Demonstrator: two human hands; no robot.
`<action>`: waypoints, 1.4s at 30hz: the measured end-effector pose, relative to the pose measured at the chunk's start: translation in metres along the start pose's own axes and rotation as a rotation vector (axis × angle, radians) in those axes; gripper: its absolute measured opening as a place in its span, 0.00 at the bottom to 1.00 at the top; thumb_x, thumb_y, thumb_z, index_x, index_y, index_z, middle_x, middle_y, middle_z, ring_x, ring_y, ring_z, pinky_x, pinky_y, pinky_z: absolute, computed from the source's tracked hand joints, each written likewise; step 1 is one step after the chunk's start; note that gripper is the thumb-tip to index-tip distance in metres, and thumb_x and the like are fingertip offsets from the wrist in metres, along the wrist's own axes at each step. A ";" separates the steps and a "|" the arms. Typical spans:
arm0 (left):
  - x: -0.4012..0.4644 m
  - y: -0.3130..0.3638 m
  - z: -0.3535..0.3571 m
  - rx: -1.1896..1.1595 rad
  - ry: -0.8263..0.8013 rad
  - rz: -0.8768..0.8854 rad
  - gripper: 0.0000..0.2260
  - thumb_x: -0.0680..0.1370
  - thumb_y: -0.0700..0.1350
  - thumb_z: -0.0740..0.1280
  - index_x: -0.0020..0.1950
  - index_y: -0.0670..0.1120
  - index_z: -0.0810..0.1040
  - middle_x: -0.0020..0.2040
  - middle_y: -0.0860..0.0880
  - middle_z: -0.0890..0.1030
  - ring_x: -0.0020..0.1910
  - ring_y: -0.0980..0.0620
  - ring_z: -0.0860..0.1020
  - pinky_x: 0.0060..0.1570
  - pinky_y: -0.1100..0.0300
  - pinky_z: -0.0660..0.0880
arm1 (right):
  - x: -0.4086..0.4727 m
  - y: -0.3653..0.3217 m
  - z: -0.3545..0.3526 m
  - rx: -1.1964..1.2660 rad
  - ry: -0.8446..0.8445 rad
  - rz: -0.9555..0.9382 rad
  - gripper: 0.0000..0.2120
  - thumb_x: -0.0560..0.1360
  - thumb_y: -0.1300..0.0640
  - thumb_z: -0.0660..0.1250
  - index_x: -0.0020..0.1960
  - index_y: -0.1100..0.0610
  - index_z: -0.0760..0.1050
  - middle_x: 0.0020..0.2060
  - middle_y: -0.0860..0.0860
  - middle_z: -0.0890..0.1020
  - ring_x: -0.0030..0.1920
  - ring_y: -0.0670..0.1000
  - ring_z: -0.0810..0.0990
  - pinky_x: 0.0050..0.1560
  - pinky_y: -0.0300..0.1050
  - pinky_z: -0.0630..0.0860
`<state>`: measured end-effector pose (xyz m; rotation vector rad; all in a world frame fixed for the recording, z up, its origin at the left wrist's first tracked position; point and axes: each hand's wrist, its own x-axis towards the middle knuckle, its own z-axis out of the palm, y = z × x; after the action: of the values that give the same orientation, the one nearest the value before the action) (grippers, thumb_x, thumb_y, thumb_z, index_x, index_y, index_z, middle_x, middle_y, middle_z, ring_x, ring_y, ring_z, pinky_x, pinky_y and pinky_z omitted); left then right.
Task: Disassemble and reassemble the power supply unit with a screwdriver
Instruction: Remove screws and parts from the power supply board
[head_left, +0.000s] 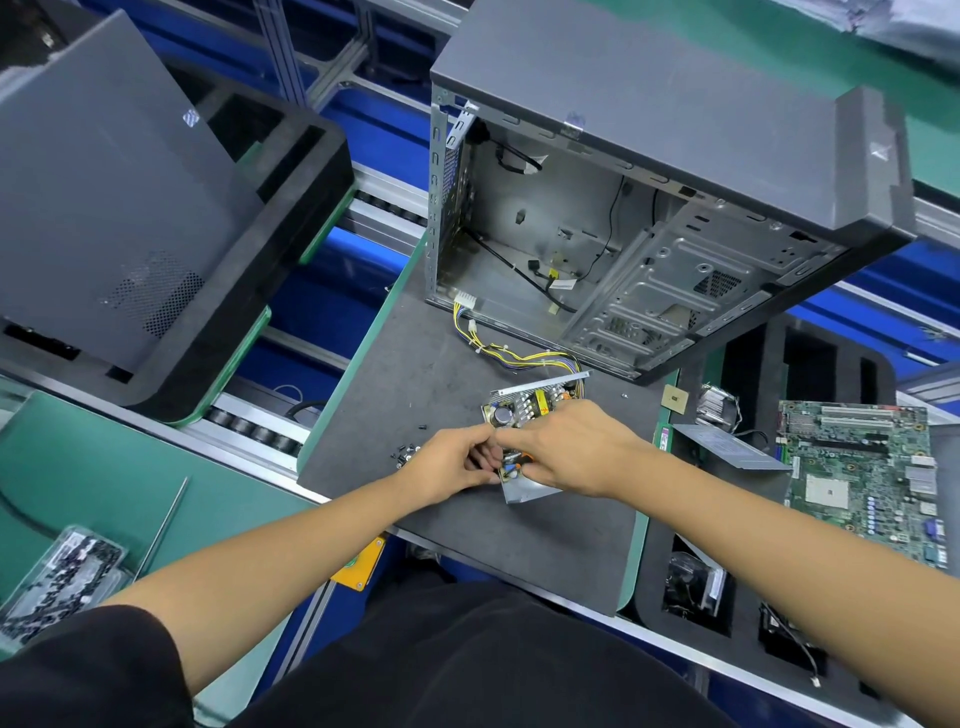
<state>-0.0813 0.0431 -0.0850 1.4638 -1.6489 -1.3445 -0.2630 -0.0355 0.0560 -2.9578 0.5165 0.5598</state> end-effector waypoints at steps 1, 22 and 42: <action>0.000 0.001 -0.001 -0.005 0.003 0.003 0.13 0.73 0.38 0.79 0.53 0.43 0.80 0.46 0.51 0.84 0.42 0.53 0.83 0.48 0.52 0.82 | 0.001 0.000 0.000 0.022 0.010 -0.006 0.11 0.79 0.51 0.58 0.55 0.44 0.56 0.40 0.53 0.82 0.35 0.61 0.78 0.36 0.50 0.72; 0.014 0.029 -0.009 0.182 0.055 0.236 0.07 0.73 0.41 0.78 0.48 0.42 0.84 0.45 0.57 0.74 0.51 0.51 0.66 0.53 0.71 0.63 | 0.010 0.006 0.002 -0.048 0.018 0.024 0.09 0.79 0.44 0.58 0.52 0.48 0.65 0.35 0.52 0.81 0.32 0.59 0.77 0.30 0.46 0.58; 0.020 0.027 -0.016 0.182 -0.057 0.259 0.07 0.73 0.47 0.77 0.48 0.46 0.85 0.45 0.55 0.84 0.51 0.64 0.68 0.53 0.66 0.66 | 0.014 0.012 -0.011 -0.232 -0.065 -0.107 0.11 0.82 0.46 0.55 0.61 0.48 0.69 0.44 0.52 0.84 0.39 0.59 0.81 0.35 0.49 0.68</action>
<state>-0.0831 0.0162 -0.0586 1.2646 -1.9649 -1.1277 -0.2509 -0.0529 0.0605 -3.1464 0.3042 0.7476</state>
